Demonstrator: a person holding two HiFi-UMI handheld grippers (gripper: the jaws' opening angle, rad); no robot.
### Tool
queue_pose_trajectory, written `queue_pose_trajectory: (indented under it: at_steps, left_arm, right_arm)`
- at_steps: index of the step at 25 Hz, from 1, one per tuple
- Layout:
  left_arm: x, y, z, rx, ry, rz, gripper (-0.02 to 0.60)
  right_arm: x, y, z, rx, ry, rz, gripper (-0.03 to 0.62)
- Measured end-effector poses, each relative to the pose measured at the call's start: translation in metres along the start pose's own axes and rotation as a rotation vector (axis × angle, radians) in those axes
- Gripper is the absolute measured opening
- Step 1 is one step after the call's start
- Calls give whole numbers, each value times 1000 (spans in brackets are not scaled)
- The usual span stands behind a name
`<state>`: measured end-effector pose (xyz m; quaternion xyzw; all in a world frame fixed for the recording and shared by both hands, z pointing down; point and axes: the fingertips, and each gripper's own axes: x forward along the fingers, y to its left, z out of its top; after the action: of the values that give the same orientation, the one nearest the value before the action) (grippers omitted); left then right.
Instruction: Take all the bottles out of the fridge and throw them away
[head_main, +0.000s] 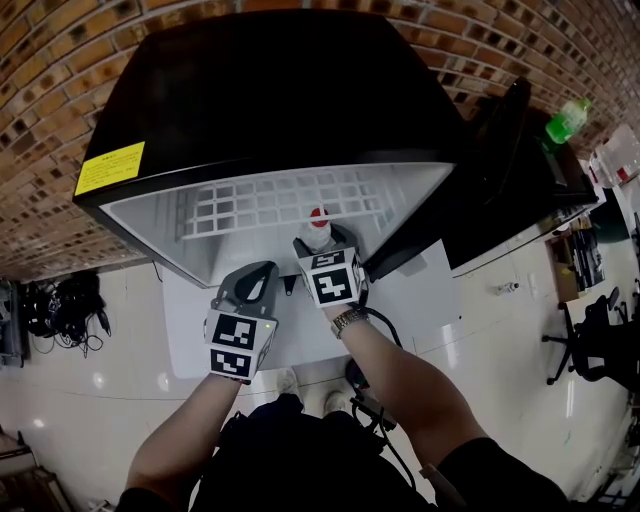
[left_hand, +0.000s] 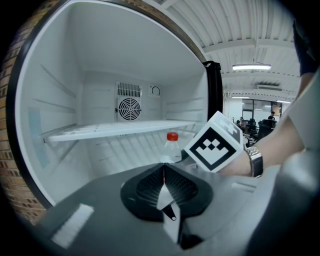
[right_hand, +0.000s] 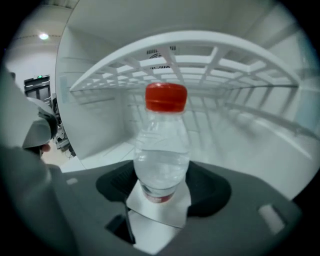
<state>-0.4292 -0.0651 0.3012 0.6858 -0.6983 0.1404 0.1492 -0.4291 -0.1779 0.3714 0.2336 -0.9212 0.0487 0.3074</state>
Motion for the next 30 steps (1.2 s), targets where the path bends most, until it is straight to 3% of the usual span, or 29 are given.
queue_pose_trajectory:
  at_steps: [7,16,30]
  left_arm:
    - [-3,-34,-4,10,13,-2,3]
    - [-7,-114,-10,29,7,-40,3]
    - [7,-306,-62,126,108,-227,4]
  right_arm:
    - [-49,11,-33,27,-6,46,300]
    - [-135,4,-75,56,-44,75,299]
    - [-274,-64,-215,160,-4,-8,298]
